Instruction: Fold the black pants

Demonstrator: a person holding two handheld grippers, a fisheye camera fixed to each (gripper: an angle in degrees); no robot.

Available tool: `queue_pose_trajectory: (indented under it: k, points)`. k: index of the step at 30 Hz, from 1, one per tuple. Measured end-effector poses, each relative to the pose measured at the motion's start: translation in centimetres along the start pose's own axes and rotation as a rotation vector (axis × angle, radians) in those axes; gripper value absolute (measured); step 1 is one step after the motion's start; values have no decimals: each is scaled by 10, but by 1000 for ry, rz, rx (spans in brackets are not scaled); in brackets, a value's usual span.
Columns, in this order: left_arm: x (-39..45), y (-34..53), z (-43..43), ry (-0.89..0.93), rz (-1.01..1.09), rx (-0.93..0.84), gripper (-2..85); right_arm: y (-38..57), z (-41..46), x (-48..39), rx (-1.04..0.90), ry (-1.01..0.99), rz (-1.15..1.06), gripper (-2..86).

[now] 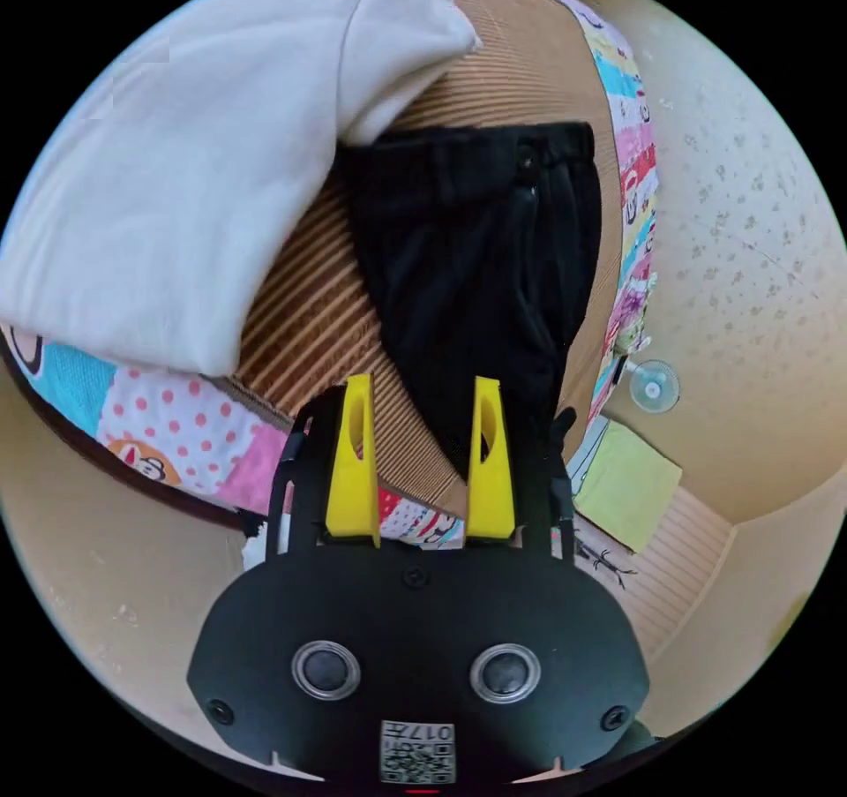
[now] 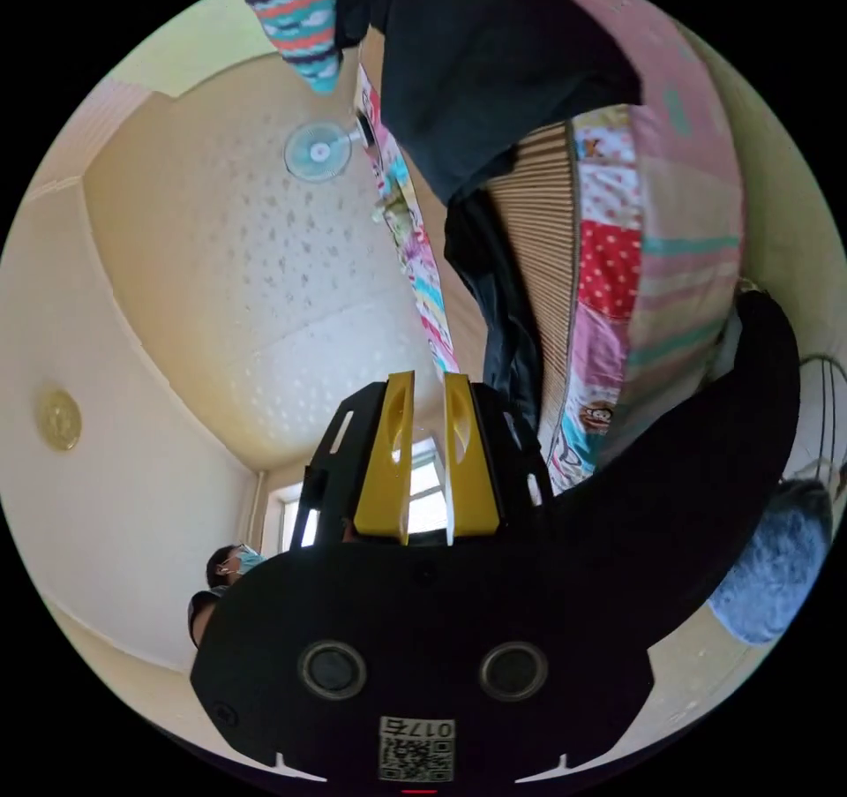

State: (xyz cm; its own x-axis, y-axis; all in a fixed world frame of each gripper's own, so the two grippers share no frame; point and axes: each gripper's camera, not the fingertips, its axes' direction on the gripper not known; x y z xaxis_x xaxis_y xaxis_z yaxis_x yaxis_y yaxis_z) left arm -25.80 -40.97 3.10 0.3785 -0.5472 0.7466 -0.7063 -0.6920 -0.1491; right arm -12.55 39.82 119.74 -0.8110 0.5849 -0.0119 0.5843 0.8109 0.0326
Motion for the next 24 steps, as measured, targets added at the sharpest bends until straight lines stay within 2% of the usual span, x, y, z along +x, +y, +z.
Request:
queue_pose_trajectory:
  k: [2, 5, 7, 10, 13, 16, 18, 20, 24]
  points:
    - [0, -10, -27, 4, -44, 104, 161, 37, -34, -6, 83, 22, 30, 63]
    - [4, -16, -45, -60, -49, 148, 157, 80, -63, -16, 205, 22, 57, 68]
    - [5, -21, -47, -63, -43, 109, 141, 100, -76, -21, 289, -33, 71, 69]
    - [5, -23, -52, -90, -44, 48, 66, 119, -91, -37, 425, -155, 52, 68]
    - [21, -23, -62, 27, 94, -18, 40, 116, -91, -57, 477, -237, 40, 60]
    - [76, 3, -95, 106, 358, -24, 36, 96, -73, -77, 413, -224, 95, 57]
    - [113, 37, -132, 96, 532, 26, 33, 77, -56, -92, 332, -206, 101, 61]
    - [135, 94, -194, 18, 674, 191, 32, 49, -31, -114, 213, -167, 99, 66]
    - [84, 169, -261, 24, 532, 472, 36, 11, 9, -141, 37, -86, 97, 70]
